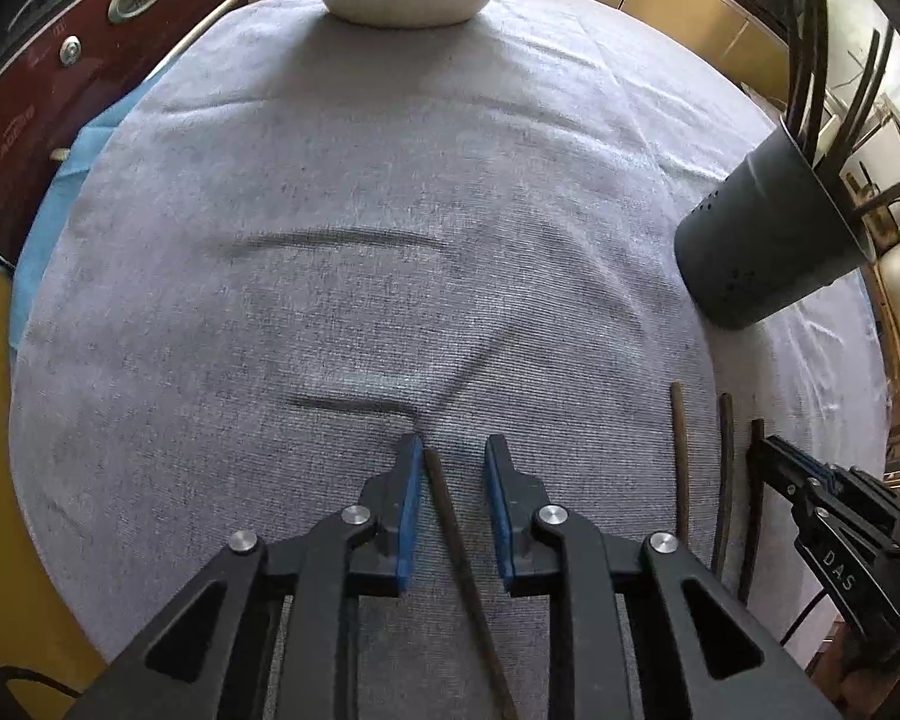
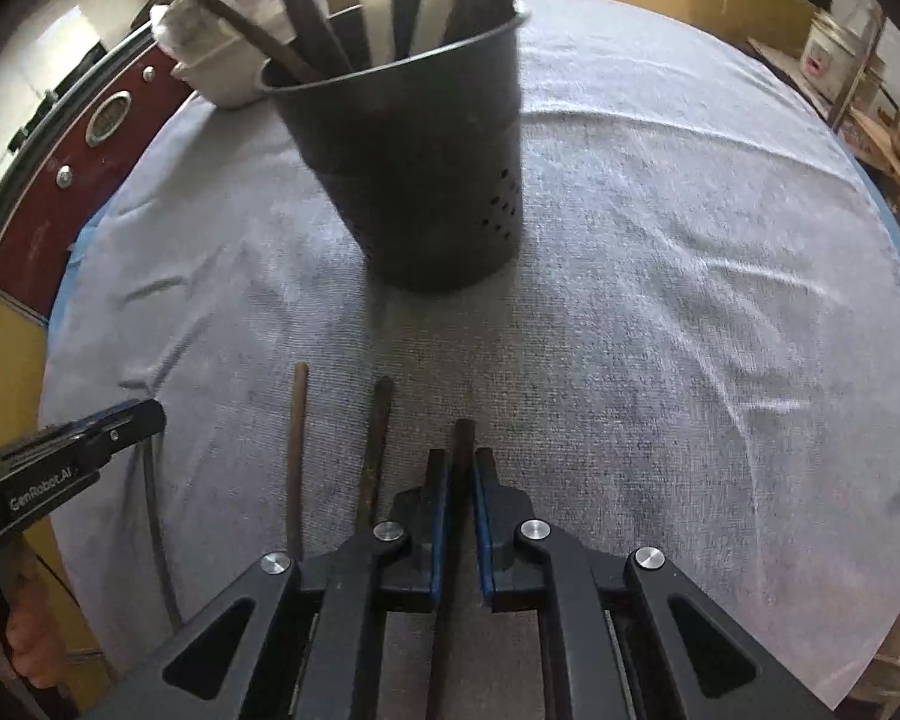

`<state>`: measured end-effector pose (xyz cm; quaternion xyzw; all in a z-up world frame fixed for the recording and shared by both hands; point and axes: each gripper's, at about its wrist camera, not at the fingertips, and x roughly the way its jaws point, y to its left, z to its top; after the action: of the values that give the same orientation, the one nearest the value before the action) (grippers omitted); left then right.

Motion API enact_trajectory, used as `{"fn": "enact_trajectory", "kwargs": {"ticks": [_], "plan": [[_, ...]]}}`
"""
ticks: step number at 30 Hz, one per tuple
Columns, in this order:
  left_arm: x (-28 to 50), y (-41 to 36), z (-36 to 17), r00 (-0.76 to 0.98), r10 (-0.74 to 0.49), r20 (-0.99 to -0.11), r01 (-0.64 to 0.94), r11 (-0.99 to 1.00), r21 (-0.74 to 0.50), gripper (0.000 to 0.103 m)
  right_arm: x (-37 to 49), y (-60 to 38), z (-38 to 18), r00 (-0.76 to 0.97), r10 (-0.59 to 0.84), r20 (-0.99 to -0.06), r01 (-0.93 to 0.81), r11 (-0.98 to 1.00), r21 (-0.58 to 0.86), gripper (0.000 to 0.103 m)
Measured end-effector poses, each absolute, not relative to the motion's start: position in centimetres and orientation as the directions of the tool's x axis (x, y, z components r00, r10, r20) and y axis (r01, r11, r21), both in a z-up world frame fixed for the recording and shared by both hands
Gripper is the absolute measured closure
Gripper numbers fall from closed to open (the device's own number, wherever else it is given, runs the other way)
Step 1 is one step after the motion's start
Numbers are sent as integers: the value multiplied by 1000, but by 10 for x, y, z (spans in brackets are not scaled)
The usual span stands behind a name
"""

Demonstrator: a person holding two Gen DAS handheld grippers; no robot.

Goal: Organize utensils
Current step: 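Close the right gripper on dark chopsticks while the left gripper grasps another chopstick, then carry both held chopsticks over the black cup and lower them in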

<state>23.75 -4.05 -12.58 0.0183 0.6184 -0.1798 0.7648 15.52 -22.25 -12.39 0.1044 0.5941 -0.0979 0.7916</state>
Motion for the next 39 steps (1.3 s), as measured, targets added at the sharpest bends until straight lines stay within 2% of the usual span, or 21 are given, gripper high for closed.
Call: {"fn": "enact_trajectory", "kwargs": {"ticks": [1,2,3,9,17,25,30,39], "plan": [[237,-42,-126,176,-248,-953,298,936,-188,83,162,-225,-126,280,-27,-960,275,960,53,92],[237,-42,-126,185,-242,-953,295,938,-181,94,164,-223,-128,290,-18,-957,276,959,66,94],[233,-42,-125,188,-239,-953,291,940,-179,96,162,-226,-128,303,1,-953,286,954,92,95],[222,-30,-115,214,-299,-930,267,934,-239,97,146,-231,-114,385,53,-921,275,946,170,95],[172,-28,-34,353,-422,-835,346,888,-302,98,114,-223,-48,574,64,-816,185,961,205,96],[144,-38,47,477,-513,-714,438,843,-313,98,81,-216,28,745,77,-663,115,964,241,96],[142,-40,56,524,-514,-679,453,843,-290,98,66,-202,59,818,64,-571,76,973,217,96],[137,-51,55,554,-479,-681,453,860,-237,98,64,-188,59,844,48,-535,48,985,165,96]]}}
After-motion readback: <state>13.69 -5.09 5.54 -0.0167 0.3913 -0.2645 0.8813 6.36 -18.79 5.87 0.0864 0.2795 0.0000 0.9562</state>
